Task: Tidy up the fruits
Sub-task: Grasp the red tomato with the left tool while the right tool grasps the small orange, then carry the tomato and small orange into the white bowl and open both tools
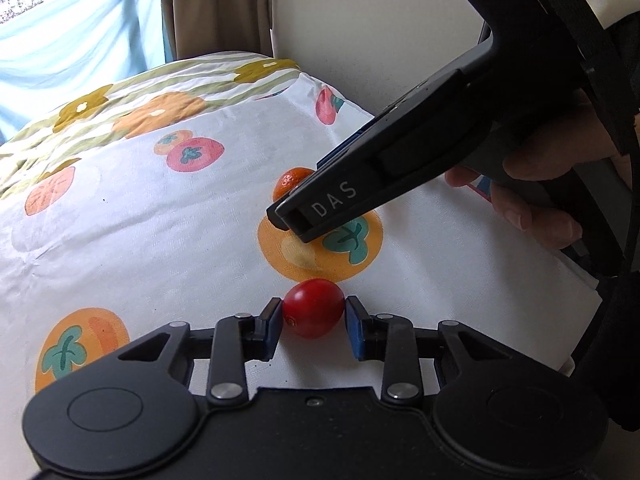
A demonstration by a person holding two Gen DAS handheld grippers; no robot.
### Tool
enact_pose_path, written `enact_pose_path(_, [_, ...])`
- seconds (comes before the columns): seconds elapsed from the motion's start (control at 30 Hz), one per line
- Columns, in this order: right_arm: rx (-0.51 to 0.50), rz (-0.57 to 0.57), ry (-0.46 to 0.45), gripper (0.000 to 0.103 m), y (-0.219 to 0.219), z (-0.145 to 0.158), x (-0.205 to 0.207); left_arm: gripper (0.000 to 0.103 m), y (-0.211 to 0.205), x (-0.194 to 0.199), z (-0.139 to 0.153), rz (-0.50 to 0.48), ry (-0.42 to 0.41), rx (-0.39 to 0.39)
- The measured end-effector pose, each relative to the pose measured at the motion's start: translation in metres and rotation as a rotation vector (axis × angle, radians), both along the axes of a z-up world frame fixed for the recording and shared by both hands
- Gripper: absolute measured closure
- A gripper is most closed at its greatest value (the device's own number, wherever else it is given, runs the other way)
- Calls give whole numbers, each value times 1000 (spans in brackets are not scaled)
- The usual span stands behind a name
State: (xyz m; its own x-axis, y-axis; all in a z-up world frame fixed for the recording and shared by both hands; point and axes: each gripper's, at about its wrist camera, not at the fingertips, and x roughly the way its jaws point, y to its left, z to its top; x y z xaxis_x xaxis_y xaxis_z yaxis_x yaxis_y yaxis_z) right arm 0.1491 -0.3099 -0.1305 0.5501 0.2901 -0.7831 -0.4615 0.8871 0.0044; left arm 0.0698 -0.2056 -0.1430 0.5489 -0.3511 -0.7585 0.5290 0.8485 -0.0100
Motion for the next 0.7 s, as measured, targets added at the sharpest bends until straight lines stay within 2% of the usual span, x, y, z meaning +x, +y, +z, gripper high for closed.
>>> enact_pose_path(0.17, [-14,8,-13,49,1,1,0,66,7,-1,1,28,-4,22])
enact_pose_path(0.47, [10,2,-26,49,9,20,-7,66,42,-1,18,138,-24,19])
enact_pose_path(0.7, [56,39,-48,49,43,46,-10,66,78,-3,43,238,-66,32])
